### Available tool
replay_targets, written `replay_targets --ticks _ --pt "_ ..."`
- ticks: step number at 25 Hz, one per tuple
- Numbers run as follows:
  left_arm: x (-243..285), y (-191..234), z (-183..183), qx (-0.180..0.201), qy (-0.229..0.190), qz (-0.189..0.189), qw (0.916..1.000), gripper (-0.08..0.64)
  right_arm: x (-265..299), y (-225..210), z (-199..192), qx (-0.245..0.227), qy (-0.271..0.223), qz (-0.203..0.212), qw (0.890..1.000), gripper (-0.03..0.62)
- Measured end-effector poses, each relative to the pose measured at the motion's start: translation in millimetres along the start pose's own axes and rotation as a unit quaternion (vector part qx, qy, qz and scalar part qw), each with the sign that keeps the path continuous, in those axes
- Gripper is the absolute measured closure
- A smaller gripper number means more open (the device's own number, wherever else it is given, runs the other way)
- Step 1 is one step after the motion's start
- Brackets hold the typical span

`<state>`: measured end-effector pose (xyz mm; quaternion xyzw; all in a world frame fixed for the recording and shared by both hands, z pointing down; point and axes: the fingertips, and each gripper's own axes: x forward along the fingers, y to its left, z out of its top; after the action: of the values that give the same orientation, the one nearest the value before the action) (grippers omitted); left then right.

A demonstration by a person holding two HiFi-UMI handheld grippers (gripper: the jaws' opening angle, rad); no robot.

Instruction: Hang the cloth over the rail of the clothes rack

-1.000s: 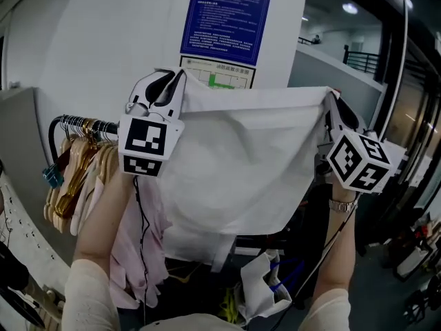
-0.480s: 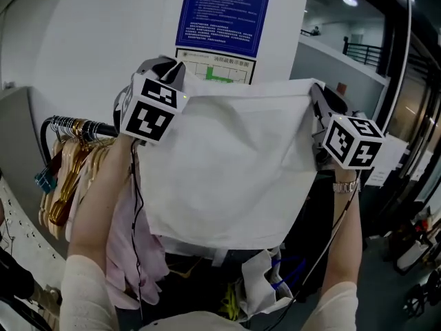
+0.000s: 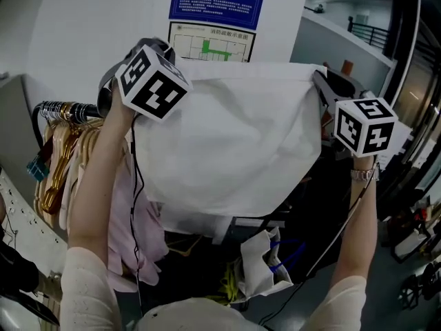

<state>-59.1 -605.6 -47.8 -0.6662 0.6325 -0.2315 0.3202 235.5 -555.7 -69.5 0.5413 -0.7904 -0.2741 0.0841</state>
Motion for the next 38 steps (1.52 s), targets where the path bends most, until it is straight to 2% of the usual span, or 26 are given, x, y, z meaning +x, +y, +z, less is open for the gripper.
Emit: replay_targets --ticks 4,5,8,10,12,15,18,20,22,24,26,32,35,38 --pt "4 -10 -5 0.017 0.032 -0.014 0.9993 0.543 -8 -4 -10 0.033 0.005 0.032 0.999 0.531" --pt "6 -11 -7 0.021 0.042 -0.016 0.9988 0.543 -10 -10 -12 0.036 0.005 0.027 0.999 0.523" --pt "11 -13 -16 0.039 0.079 -0.018 0.9960 0.543 -19 -45 -21 0.012 0.016 -0.041 0.999 0.517" --pt "10 -15 -17 0.046 0.078 -0.023 0.9957 0.543 -28 -49 -24 0.016 0.018 -0.041 0.999 0.517" --pt "6 -15 -14 0.042 0.065 -0.019 0.9968 0.543 -36 -30 -14 0.024 0.001 -0.014 1.000 0.518" --pt "1 -10 -11 0.020 0.044 -0.021 0.9986 0.541 -48 30 18 0.018 -0.047 0.050 0.997 0.518" --pt "-1 -11 -9 0.002 0.024 -0.049 0.9985 0.541 -57 110 50 -0.015 -0.088 0.149 0.985 0.517" --pt "-2 -14 -10 -0.003 0.016 -0.072 0.9973 0.541 -54 153 59 -0.045 -0.085 0.203 0.974 0.515" --pt "-4 -16 -10 0.000 0.012 -0.090 0.9959 0.541 -41 183 62 -0.060 -0.069 0.231 0.969 0.512" --pt "-6 -19 -10 0.008 0.007 -0.103 0.9946 0.540 -20 199 67 -0.071 -0.056 0.230 0.969 0.512" --pt "-8 -22 -9 0.009 -0.002 -0.118 0.9929 0.538 5 207 76 -0.087 -0.054 0.212 0.972 0.512" --pt "-10 -21 -3 -0.044 -0.040 -0.172 0.9833 0.538 71 242 78 -0.117 -0.010 0.226 0.967 0.495" --pt "-12 -22 3 -0.051 -0.064 -0.193 0.9779 0.529 91 242 86 -0.117 -0.014 0.201 0.973 0.477" --pt "-19 -19 13 -0.057 -0.094 -0.210 0.9716 0.522 109 243 81 -0.136 0.014 0.204 0.969 0.476"
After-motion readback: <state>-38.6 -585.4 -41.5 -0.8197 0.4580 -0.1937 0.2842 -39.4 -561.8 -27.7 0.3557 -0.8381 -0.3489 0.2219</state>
